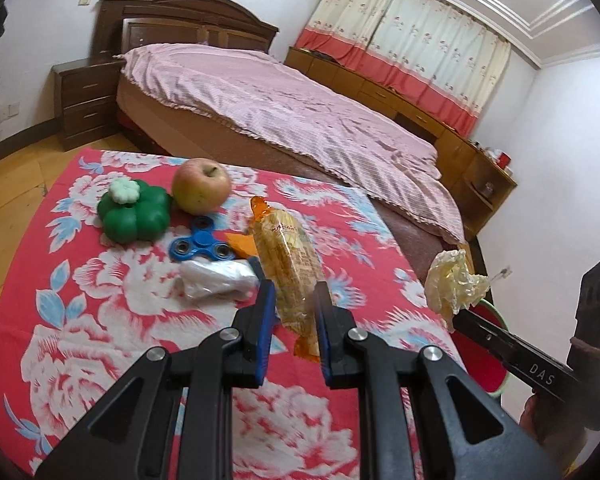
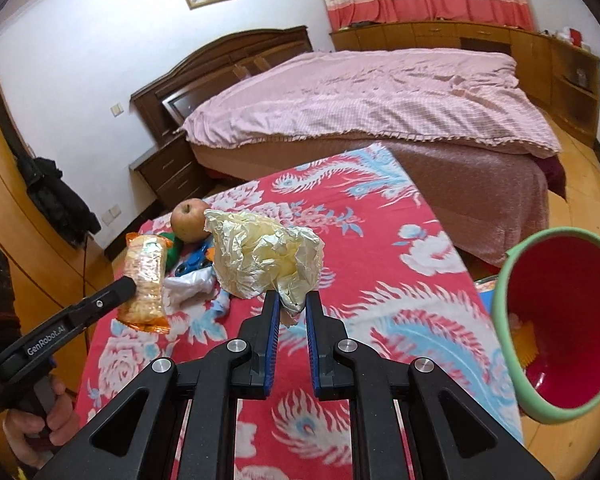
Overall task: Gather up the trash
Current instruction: 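Carry the snack bag and crumpled paper over the red bin with both tools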
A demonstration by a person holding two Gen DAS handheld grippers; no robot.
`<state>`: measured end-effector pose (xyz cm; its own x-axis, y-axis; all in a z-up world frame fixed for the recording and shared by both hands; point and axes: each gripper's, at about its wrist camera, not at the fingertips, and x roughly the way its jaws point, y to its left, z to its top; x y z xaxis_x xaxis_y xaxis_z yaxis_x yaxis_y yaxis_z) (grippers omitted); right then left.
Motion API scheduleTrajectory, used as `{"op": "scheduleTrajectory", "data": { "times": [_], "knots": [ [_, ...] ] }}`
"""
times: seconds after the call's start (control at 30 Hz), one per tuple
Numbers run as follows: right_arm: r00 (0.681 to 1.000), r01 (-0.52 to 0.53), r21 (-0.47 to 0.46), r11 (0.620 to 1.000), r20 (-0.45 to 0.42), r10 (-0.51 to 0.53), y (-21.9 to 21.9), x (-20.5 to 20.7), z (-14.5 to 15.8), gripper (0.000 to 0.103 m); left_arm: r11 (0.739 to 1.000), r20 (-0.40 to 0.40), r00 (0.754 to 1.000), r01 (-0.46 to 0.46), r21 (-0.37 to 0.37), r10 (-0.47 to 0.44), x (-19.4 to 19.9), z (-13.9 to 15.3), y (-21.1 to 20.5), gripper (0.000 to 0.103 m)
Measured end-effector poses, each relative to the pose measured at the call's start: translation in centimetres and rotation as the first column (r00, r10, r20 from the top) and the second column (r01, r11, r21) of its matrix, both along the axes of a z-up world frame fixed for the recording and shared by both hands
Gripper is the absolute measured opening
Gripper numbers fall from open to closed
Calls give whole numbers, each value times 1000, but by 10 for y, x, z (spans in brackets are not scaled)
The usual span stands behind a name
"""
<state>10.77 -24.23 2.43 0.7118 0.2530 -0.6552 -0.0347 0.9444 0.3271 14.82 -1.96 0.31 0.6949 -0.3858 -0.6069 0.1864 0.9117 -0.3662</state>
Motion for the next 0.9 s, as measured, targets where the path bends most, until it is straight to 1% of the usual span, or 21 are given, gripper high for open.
{"op": "scheduleTrajectory", "data": {
  "times": [0.4, 0.67, 0.9],
  "knots": [
    [994, 94, 10, 996, 60, -94, -40, -52, 16, 13, 992, -15, 992, 124, -29, -125, -28, 11, -46, 19],
    [980, 188, 43, 981, 56, -191, -79, -79, 8, 13, 978, -22, 978, 208, -16, -209, -38, 14, -88, 19],
    [962, 268, 76, 960, 42, -272, -114, -96, -2, 13, 956, -58, 954, 295, -1, -294, -37, 9, -132, 19]
  ]
}}
